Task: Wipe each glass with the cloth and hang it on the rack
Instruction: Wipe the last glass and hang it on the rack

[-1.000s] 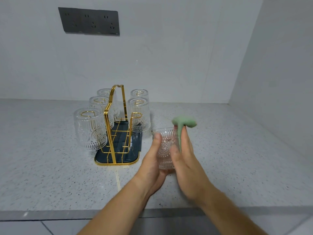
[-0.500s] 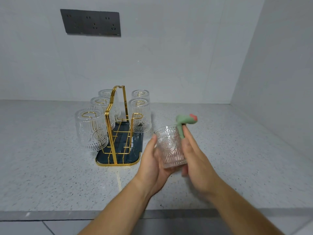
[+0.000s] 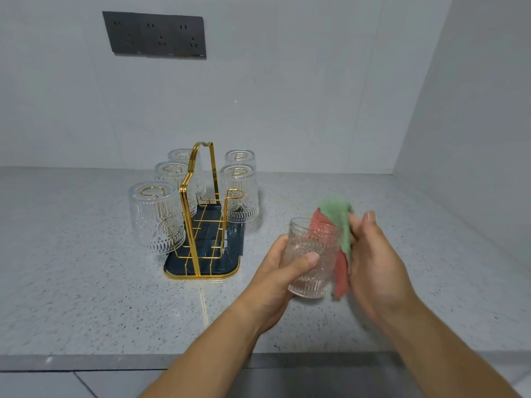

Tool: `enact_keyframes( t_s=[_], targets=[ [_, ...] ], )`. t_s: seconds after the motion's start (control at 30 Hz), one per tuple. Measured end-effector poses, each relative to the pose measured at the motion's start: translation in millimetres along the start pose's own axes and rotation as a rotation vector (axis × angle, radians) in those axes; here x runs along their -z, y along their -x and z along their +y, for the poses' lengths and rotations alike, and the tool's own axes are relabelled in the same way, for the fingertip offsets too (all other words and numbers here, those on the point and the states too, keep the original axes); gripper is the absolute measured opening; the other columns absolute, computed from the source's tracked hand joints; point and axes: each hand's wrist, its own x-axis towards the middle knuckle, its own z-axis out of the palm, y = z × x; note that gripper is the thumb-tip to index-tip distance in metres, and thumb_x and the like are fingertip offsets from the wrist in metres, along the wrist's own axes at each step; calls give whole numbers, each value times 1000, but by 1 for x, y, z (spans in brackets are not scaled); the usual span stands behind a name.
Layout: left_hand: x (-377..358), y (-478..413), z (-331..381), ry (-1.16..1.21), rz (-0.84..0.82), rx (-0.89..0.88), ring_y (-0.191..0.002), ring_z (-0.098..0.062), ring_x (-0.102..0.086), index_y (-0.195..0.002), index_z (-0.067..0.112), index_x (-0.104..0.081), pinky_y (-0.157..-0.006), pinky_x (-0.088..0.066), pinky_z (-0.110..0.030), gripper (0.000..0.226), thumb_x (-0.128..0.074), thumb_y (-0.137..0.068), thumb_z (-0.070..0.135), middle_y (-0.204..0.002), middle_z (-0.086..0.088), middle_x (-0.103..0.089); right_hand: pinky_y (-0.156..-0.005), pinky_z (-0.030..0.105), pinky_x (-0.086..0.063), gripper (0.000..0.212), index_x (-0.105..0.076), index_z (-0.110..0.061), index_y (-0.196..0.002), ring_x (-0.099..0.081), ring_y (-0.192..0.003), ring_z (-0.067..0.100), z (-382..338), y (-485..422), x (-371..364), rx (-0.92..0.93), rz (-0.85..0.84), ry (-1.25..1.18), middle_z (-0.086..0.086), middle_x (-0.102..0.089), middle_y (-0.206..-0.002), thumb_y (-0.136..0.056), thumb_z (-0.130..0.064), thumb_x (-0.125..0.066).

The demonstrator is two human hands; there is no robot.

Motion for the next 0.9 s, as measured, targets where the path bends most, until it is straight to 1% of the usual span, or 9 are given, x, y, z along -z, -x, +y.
enact_keyframes(
  t_s=[0.1, 0.17, 0.23, 0.3, 0.4, 0.53, 0.67, 0.77, 0.9],
  targets=[
    [0, -1, 0, 15, -11, -17, -125, -38, -65, -139, 12, -62, -109, -48, -54, 68, -82, -77, 35, -136, -20, -69, -78, 29, -55, 66, -62, -32, -129, -71, -89, 6, -10, -8, 6, 63, -16, 319, 2, -74, -109, -92, -75, -27],
    [1, -2, 0, 25, -24, -33, -115, -34, -69, -136, 10, -65, -100, -54, -50, 66, -82, -77, 35, -131, -20, -71, -63, 13, -46, 57, -56, -30, -123, -61, -71, -7, -17, -7, 11, 86, -95, 551, -5, -69, -101, -96, -68, -23],
    [-1, -1, 2, 49, -11, -36, -105, -29, -70, -134, 8, -65, -86, -58, -43, 73, -88, -71, 37, -123, -17, -73, -71, 4, -43, 58, -56, -28, -118, -58, -88, -17, -22, -7, 18, 113, -200, 746, -18, -61, -111, -98, -66, -17],
    [-1, -2, 3, 112, 33, -20, -94, -28, -71, -129, 5, -59, -75, -61, -44, 91, -99, -57, 44, -114, -14, -74, -85, 4, -42, 71, -61, -33, -116, -54, -114, -10, -26, -7, 25, 198, -270, 907, -26, -48, -129, -92, -80, -14],
    [0, -1, 5, 199, 32, -16, -91, -30, -71, -124, 10, -56, -67, -61, -43, 93, -101, -52, 48, -111, -15, -71, -77, 21, -53, 72, -59, -37, -129, -68, -85, 16, -35, -6, 31, 206, -341, 822, -19, -51, -119, -86, -87, -29],
    [-1, 0, 9, 195, -1, -10, -85, -29, -71, -125, 4, -57, -63, -60, -40, 93, -99, -57, 51, -109, -19, -69, -92, 39, -48, 55, -54, -48, -127, -68, -91, 12, -46, 2, 38, 171, -429, 854, -14, -72, -82, -88, -82, -35],
    [0, 2, 7, 129, -82, 31, -88, -33, -68, -136, -12, -49, -67, -60, -41, 103, -93, -68, 53, -117, -26, -67, -63, 42, -56, 57, -62, -40, -118, -62, -70, 18, -49, 6, 31, 82, -537, 871, -8, -67, -95, -85, -82, -44],
    [2, 1, 6, 126, -133, 80, -89, -31, -68, -139, -6, -56, -65, -60, -39, 100, -91, -69, 56, -118, -24, -68, -53, 37, -51, 51, -69, -28, -111, -55, -57, 15, -59, 1, 30, -19, -579, 765, -8, -66, -78, -86, -70, -53],
    [3, 2, 10, 230, -152, 140, -88, -25, -72, -128, 12, -73, -61, -58, -34, 85, -93, -62, 62, -119, -17, -73, -78, 25, -53, 60, -72, -35, -111, -69, -74, 10, -62, 3, 34, 64, -578, 793, -9, -70, -83, -81, -83, -52]
  ],
)
